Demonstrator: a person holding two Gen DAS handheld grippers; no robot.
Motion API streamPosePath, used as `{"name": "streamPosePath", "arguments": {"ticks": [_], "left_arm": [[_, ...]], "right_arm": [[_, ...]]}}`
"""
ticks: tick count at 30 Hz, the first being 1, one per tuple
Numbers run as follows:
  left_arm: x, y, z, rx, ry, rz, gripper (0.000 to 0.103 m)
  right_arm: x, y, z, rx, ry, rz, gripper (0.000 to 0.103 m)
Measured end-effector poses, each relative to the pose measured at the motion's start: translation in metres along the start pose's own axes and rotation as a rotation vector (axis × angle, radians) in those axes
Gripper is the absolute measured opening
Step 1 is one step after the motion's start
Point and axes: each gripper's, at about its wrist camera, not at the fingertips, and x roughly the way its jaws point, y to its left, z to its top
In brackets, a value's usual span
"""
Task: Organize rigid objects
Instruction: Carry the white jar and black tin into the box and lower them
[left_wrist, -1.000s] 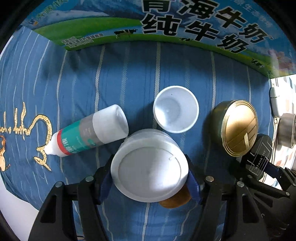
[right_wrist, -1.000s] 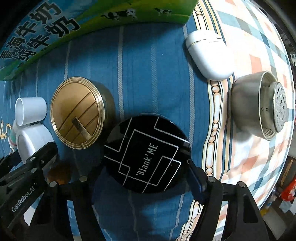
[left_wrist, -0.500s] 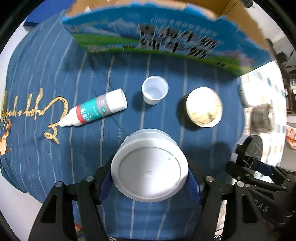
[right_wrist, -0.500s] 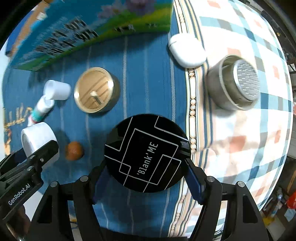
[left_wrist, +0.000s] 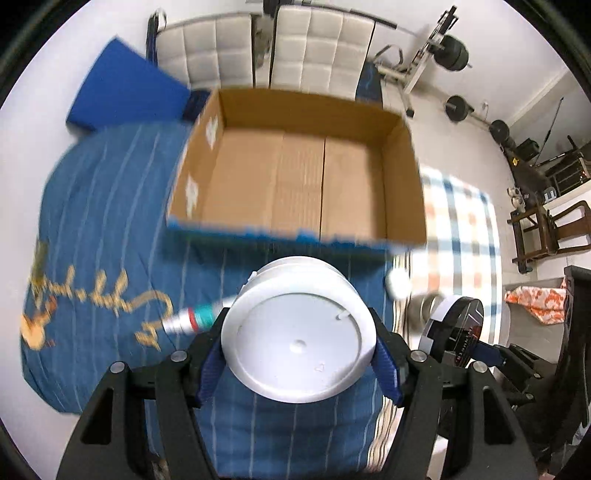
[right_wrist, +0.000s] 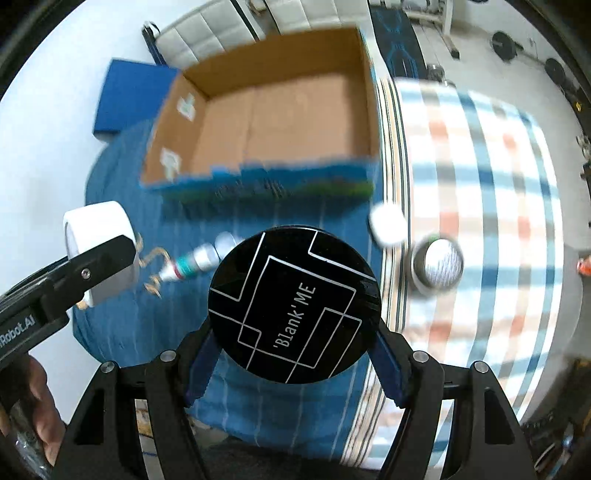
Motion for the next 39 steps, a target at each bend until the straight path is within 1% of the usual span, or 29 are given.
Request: {"name": "streamPosePath", "arguments": {"ticks": [2, 4, 7, 12, 13, 16, 20, 24, 29, 32, 34, 39], "left_arm": [[-0.004, -0.002, 0.021, 0.014, -0.017, -0.002, 0.066], [-0.004, -0.002, 0.049, 0.039, -0.034, 0.007, 0.066], [0.008, -0.001, 0.084, 0.066, -0.036, 0.022, 0.066], [0.035, -0.003, 0.138, 0.095, -0.025, 0.015, 0.066], [0.041, -0.002, 0.146, 0.097, -0.021, 0.015, 0.066], [0.066, -0.002, 0.170, 0.103, 0.010, -0.003, 0.066], [0.110, 0.006, 0.200, 0.085, 0.078, -0.035, 0.066], [0.155, 0.014, 0.220, 0.064, 0.150, -0.054, 0.066], [0.209, 0.025, 0.230, 0.019, 0.259, -0.105, 0.066], [0.232, 0.028, 0.231, -0.004, 0.314, -0.128, 0.066], [0.243, 0.026, 0.231, -0.001, 0.336, -0.131, 0.066], [0.257, 0.017, 0.232, 0.019, 0.361, -0.119, 0.066]], "right_arm": [[-0.012, 0.006, 0.026, -0.013, -0.033, -0.011, 0.075], [-0.011, 0.012, 0.055, -0.023, -0.059, -0.042, 0.075], [-0.013, 0.015, 0.095, -0.021, -0.089, -0.078, 0.075], [-0.006, 0.017, 0.157, 0.001, -0.103, -0.112, 0.075], [0.000, 0.017, 0.171, 0.006, -0.101, -0.117, 0.075], [0.019, 0.019, 0.193, 0.006, -0.091, -0.132, 0.075], [0.056, 0.017, 0.224, 0.003, -0.059, -0.143, 0.075], [0.098, 0.010, 0.247, 0.014, -0.016, -0.148, 0.075], [0.147, 0.002, 0.269, 0.021, 0.043, -0.169, 0.075], [0.174, -0.003, 0.275, 0.018, 0.092, -0.171, 0.075], [0.190, -0.004, 0.278, 0.011, 0.121, -0.173, 0.075], [0.216, -0.010, 0.283, 0.015, 0.161, -0.190, 0.076]]}}
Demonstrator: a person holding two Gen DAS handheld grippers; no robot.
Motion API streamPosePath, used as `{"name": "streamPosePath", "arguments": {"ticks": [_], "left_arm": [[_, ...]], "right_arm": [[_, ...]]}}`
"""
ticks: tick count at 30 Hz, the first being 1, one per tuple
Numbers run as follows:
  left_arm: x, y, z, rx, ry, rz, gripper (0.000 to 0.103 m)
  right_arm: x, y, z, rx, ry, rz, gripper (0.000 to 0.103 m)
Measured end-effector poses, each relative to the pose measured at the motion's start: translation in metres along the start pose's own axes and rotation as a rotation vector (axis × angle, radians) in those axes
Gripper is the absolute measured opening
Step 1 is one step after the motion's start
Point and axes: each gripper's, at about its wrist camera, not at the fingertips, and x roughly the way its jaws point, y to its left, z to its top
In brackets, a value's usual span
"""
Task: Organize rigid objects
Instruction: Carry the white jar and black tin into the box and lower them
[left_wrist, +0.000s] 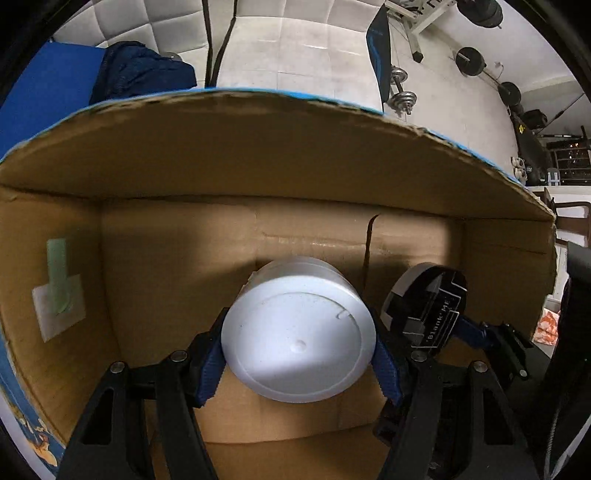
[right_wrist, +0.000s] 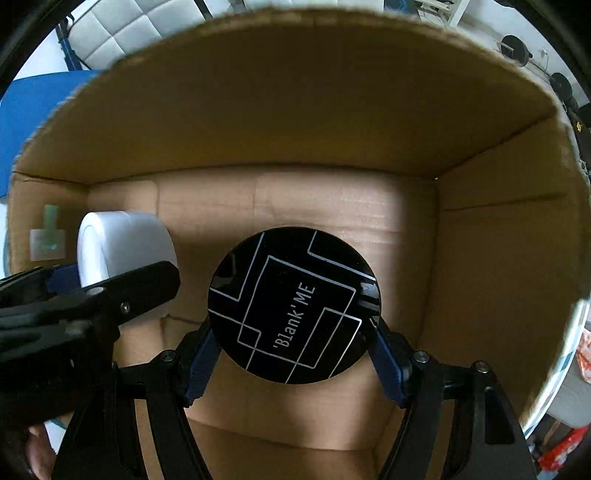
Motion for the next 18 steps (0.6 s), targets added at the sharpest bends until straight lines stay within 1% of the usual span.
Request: {"name": "streamPosePath", "arguments": {"ticks": [5, 8, 11, 14, 15, 18], "left_arm": [[0.007, -0.005, 0.002, 0.016, 0.019, 0.034, 0.066], [0.011, -0.007, 0.001, 0.015, 0.032, 0.050, 0.066], [0.014, -0.005, -0.003, 0.005, 0.066, 0.062, 0.066], [0.011, -0.003, -0.008, -0.008, 0.068, 0.083, 0.067], [0.009, -0.002, -0.009, -0.018, 0.074, 0.079, 0.071], [0.003, -0.001, -0.011, -0.037, 0.072, 0.055, 0.072]], "right_arm": [[0.015, -0.002, 0.005, 0.003, 0.033, -0.018, 0.076], [0.018, 0.000, 0.006, -0.012, 0.036, -0.030, 0.076], [0.021, 0.002, 0.006, -0.016, 0.050, -0.036, 0.077], [0.024, 0.004, 0.004, -0.020, 0.075, -0.044, 0.077], [0.025, 0.005, 0.003, -0.022, 0.081, -0.046, 0.077], [0.027, 0.004, -0.002, -0.012, 0.093, -0.039, 0.079]]}}
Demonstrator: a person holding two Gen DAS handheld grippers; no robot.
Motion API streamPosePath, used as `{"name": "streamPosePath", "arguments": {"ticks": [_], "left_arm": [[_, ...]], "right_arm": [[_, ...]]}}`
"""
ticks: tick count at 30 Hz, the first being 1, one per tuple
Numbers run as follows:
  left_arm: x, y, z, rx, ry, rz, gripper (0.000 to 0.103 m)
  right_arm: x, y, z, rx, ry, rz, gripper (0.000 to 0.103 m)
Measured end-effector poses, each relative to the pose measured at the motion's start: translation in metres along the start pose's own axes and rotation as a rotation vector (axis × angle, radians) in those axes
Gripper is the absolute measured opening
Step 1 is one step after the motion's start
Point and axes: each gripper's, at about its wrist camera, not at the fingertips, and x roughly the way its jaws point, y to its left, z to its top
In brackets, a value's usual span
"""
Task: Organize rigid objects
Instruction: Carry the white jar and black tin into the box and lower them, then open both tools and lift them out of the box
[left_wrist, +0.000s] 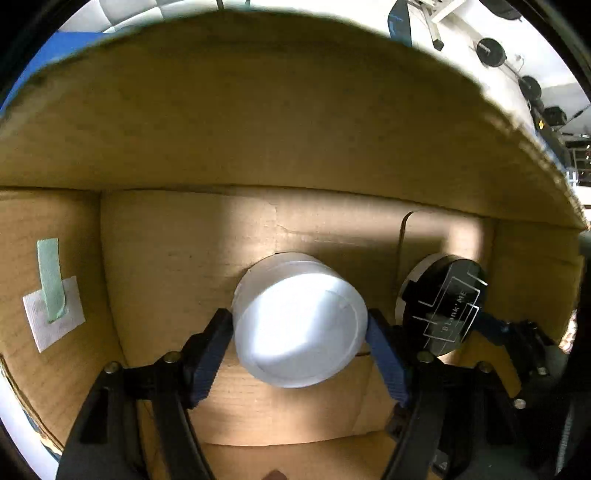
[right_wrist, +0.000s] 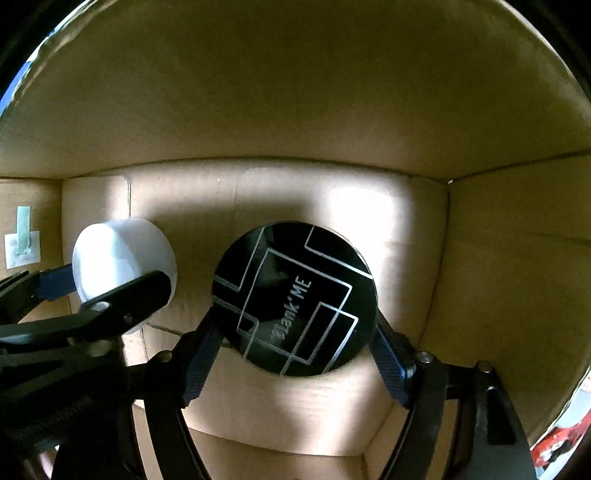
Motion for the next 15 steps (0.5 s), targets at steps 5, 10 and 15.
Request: {"name": "streamPosePath", "arguments": {"ticks": [5, 10, 15], "left_arm": [[-0.014, -0.002, -0.011, 0.008, -0.024, 0.016, 0.077], [-0.026, -0.007, -0.032, 0.029, -0.045, 0.055, 0.088], [-0.040, -0.005, -0.056, 0.017, -0.106, 0.078, 0.093]], "right_arm": [[0.001, 0.005, -0.004, 0.004, 0.007, -0.001, 0.084], [-0.007, 0.012, -0.020, 0.006, -0.006, 0.033, 0.103], [-0.020, 0.019, -0.042, 0.013, -0.052, -0.006, 0.103]]}}
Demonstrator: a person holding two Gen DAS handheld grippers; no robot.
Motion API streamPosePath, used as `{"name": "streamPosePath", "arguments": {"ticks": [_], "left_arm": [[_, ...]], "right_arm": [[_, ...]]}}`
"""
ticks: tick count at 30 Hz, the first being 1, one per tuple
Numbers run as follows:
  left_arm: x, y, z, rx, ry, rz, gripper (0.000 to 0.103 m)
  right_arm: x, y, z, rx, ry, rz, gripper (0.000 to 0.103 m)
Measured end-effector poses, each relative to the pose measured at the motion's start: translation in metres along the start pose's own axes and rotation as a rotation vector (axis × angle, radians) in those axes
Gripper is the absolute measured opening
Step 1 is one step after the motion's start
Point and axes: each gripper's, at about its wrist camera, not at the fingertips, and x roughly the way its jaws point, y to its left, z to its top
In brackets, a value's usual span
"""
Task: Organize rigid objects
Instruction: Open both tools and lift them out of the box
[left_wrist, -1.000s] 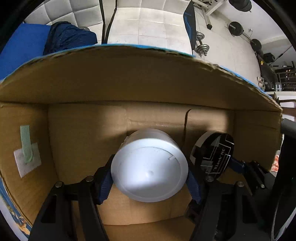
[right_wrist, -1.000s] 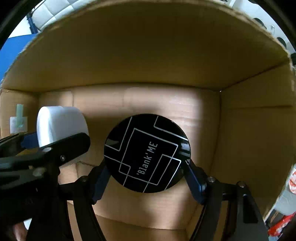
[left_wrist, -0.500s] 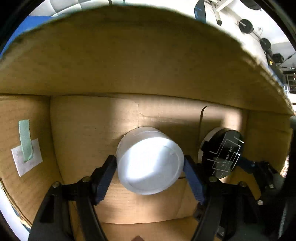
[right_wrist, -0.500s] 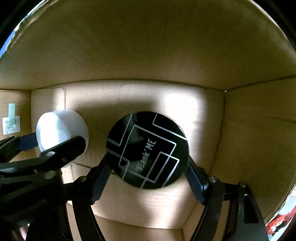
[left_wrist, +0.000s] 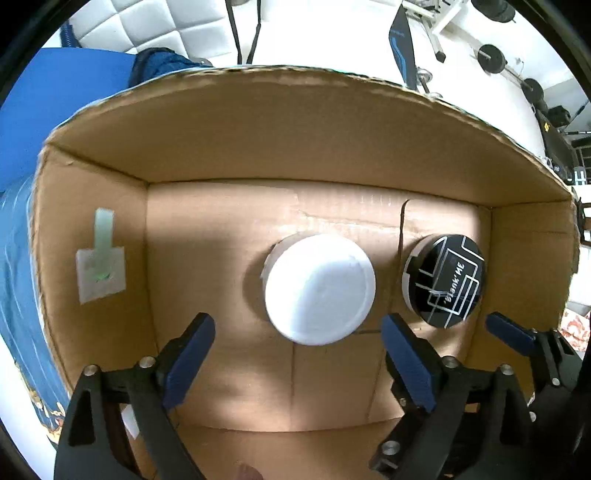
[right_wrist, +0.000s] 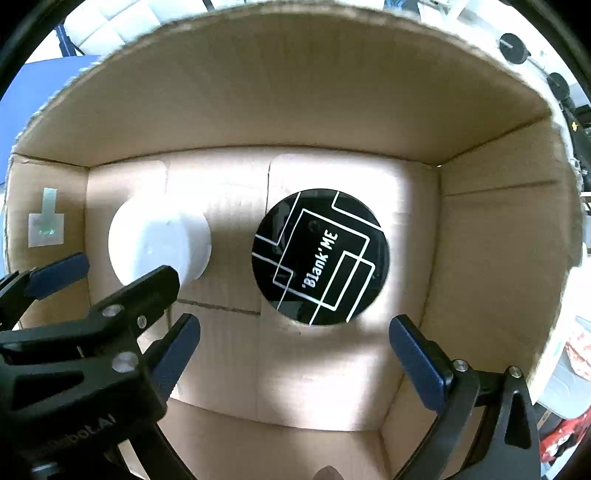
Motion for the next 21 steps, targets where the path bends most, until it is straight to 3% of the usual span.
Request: {"name": "streamPosePath", "arguments": {"ticks": [10, 12, 21], "left_arm": [[-0.050, -0.002, -0.064, -0.005, -0.157, 0.032, 0.093], [-0.066, 0.000, -0.080, -0.002, -0.184, 0.030, 0.093], [-0.123, 0.005, -0.095, 0.001, -0.290, 0.014, 0.093]], "right_arm": [[-0.033, -0.012, -0.064, 0.015, -0.083, 0.003, 0.103], [-0.047, -0.022, -0.059, 0.022, -0.094, 0.013, 0.103], [-0.114, -0.022, -0.085, 0.010, -0.198, 0.042, 0.103]]}}
